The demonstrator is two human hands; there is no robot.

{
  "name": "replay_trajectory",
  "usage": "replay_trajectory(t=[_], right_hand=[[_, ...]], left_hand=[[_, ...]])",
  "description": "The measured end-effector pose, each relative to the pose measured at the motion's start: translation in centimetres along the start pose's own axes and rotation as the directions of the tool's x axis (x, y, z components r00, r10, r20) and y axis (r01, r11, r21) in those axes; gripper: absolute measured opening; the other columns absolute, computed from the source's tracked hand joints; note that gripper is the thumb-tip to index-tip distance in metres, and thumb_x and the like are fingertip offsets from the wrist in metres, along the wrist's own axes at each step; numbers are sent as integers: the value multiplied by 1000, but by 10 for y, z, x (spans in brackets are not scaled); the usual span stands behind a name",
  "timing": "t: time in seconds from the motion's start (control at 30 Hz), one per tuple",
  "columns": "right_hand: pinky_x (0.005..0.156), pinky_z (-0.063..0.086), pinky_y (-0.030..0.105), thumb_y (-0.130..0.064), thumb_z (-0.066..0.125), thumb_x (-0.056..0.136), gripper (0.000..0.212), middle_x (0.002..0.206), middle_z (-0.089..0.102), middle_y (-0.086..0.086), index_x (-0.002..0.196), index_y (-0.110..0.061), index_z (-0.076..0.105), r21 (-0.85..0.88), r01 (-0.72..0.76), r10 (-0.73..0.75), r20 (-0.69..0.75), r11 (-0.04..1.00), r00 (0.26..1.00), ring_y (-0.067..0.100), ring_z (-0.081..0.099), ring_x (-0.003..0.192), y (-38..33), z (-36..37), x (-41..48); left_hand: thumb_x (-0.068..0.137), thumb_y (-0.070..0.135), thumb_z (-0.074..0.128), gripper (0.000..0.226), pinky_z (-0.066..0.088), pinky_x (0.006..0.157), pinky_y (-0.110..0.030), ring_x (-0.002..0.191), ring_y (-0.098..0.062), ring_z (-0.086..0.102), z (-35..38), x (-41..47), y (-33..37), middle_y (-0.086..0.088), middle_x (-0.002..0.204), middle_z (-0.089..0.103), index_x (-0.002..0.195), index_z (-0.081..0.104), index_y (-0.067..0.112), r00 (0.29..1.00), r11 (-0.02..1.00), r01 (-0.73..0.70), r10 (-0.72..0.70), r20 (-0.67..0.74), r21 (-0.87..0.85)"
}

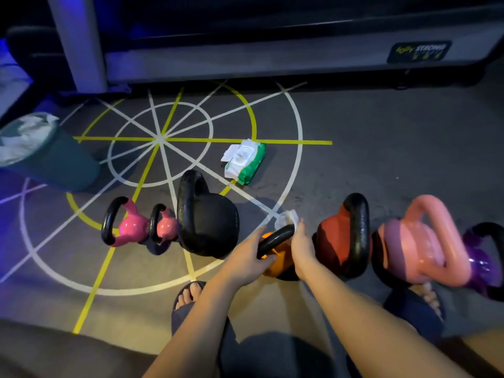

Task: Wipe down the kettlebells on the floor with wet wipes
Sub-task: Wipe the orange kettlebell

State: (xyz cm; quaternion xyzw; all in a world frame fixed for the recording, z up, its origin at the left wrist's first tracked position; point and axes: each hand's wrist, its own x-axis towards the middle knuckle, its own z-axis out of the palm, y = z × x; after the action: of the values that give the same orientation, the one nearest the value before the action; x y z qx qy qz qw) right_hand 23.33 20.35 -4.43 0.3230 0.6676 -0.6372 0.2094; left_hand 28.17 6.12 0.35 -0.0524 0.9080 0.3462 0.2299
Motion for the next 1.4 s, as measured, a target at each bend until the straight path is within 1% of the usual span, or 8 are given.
replay_trajectory(t=[0.1, 0.43, 0.5, 0.6, 0.7, 0.8, 1.13, 1.4], right_hand=[[65, 40, 30, -37, 29, 106, 48, 74, 65, 9, 102, -7, 66, 210, -208, 213, -3, 955, 977, 23, 61, 76, -2, -3, 2], [81, 56, 40, -35, 41, 104, 35, 99, 69, 13, 112, -9, 63, 137, -174, 202, -229, 975, 952, 30, 66, 87, -17, -3, -9], [63, 53, 36, -34, 49, 101, 36, 89, 69, 15, 105, -2, 66, 278, -208, 291, -303, 938, 907, 30, 63, 74, -25, 2, -14], [49, 39, 30, -22, 57, 98, 22, 69, 56, 9, 89, -3, 63, 516, -274, 403, -155, 812, 902, 23, 49, 55, -53, 12, -18], [65, 49, 31, -20, 52, 98, 19, 76, 59, 6, 97, -10, 68, 585, -289, 422, -101, 757, 901, 19, 53, 63, -73, 20, -9], [59, 50, 28, -28, 57, 96, 20, 88, 67, 5, 108, -16, 68, 497, -247, 360, -145, 832, 922, 20, 60, 72, -77, 19, -3], [47, 40, 23, -34, 59, 96, 25, 82, 63, 8, 102, -9, 61, 208, -113, 127, -57, 972, 990, 20, 55, 61, -122, 34, 21], [77, 59, 45, -29, 49, 101, 32, 105, 68, 19, 118, -4, 59, 78, -109, 102, 89, 991, 991, 33, 68, 91, -124, 36, 16]], left_hand=[[93, 40, 63, 50, 52, 97, -39, 113, -16, 61, 16, 8, 8, 6, 124, 63, 139, 43, 34, 997, 996, 6, 1, -77, 94], [78, 47, 68, 29, 59, 70, -40, 72, -24, 70, 7, 21, 20, -6, 72, 70, 76, 68, 18, 974, 973, 225, -226, 10, 45], [72, 50, 65, 31, 58, 68, -39, 71, -25, 69, 9, 18, 25, -5, 70, 68, 73, 67, 19, 962, 962, 272, -272, -16, -8], [71, 50, 66, 30, 62, 73, -41, 72, -24, 70, 14, 21, 29, -2, 70, 69, 73, 67, 20, 942, 944, 311, -321, -93, -115], [86, 37, 70, 18, 60, 66, -37, 69, -18, 68, 12, 27, 33, -1, 72, 67, 81, 67, 20, 949, 944, 291, -306, -81, -156], [93, 31, 67, 16, 47, 56, -23, 63, -12, 60, 6, 34, 37, 0, 72, 63, 87, 65, 17, 971, 958, 232, -240, -26, -169], [91, 38, 58, 22, 56, 81, -40, 81, -29, 68, -10, 63, 53, -9, 82, 71, 81, 64, 18, 943, 874, 247, -317, -105, -419], [98, 27, 54, 18, 52, 66, -32, 68, -22, 64, -23, 76, 46, -9, 83, 67, 104, 55, 11, 912, 814, 342, -408, -43, -469]])
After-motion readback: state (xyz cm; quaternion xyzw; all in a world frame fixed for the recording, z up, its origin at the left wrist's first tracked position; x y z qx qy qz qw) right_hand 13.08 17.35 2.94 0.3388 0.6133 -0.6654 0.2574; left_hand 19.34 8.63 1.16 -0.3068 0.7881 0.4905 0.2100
